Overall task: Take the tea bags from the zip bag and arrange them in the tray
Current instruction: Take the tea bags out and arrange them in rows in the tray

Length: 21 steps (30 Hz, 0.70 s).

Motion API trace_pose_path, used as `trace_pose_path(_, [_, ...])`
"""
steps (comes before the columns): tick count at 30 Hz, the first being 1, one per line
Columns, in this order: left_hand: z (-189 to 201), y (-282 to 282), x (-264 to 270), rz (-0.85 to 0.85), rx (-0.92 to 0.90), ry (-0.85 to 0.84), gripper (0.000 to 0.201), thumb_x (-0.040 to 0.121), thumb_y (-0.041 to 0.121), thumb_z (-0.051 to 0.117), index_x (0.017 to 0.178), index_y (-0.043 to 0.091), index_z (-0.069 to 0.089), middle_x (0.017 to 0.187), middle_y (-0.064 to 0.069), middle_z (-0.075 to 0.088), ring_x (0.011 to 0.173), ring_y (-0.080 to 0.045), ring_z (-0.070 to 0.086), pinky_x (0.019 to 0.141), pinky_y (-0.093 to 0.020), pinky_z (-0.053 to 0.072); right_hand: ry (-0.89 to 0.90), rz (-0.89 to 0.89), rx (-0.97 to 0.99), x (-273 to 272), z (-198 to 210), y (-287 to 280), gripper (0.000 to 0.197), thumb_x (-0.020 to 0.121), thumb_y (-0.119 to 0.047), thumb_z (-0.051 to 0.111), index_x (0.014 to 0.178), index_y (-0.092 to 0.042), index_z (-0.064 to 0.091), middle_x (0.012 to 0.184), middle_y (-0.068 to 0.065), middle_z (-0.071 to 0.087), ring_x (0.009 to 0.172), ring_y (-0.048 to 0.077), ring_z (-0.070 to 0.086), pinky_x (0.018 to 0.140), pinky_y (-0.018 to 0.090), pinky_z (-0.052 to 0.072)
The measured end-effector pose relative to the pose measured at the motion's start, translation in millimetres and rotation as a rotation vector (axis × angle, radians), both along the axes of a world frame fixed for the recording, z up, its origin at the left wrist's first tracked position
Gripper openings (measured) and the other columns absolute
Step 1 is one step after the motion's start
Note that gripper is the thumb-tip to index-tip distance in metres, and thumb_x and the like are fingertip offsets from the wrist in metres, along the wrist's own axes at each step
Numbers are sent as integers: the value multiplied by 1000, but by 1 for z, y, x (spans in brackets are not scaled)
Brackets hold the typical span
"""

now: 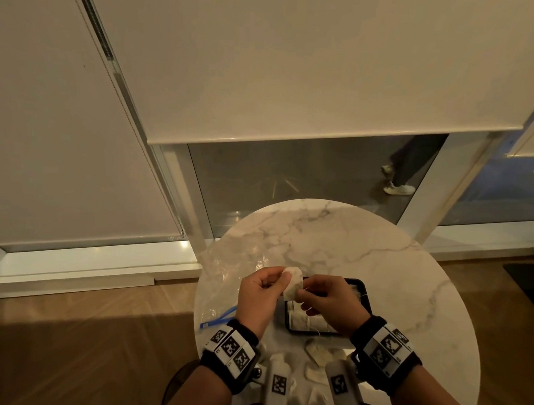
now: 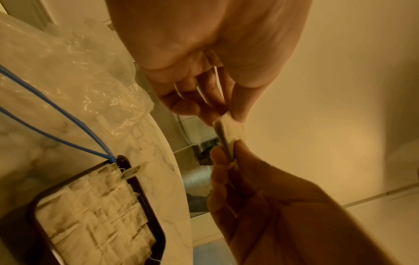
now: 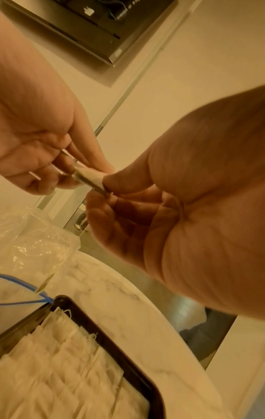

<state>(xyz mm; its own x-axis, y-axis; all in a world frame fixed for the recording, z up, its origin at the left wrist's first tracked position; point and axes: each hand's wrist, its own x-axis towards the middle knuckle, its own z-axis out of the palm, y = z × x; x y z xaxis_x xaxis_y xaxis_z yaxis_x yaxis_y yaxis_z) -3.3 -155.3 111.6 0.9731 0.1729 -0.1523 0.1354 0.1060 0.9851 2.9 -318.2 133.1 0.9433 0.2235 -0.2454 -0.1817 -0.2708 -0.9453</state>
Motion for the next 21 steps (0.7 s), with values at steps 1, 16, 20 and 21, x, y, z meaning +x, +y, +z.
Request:
trace_pose_path(1, [-4,1,2,22,-24,26,13,92,17,70,104,15,75,90,-3,77,77,-11,70,68,-22,55,10,-26,12,1,-1,-2,7,89,-13,69,91,-7,71,81,13,74,68,19,67,66,31,58])
trace_pose_path(16, [-121,14,4,-68,280,473,5,89,17,70,87,20,74,76,-5,74,74,-21,71,73,-36,61,290,-55,-370,46,-108,-18,9,85,-17,73,81,-15,65,80,4,74,65,13,65,55,22,52])
trace_pose_path(20, [-134,5,6,-122,301,522,7,84,19,75,80,14,74,69,-6,74,73,-22,73,74,-38,63,334,19,-536,47,-135,-15,11,80,-25,77,74,-26,68,81,-4,70,79,11,65,74,25,54])
trace_pose_path(21, [-137,3,7,-122,308,532,8,84,19,76,80,13,74,68,-5,74,71,-21,73,73,-37,63,353,31,-569,48,-140,-15,11,80,-26,77,72,-28,69,82,-6,70,82,11,64,80,27,54])
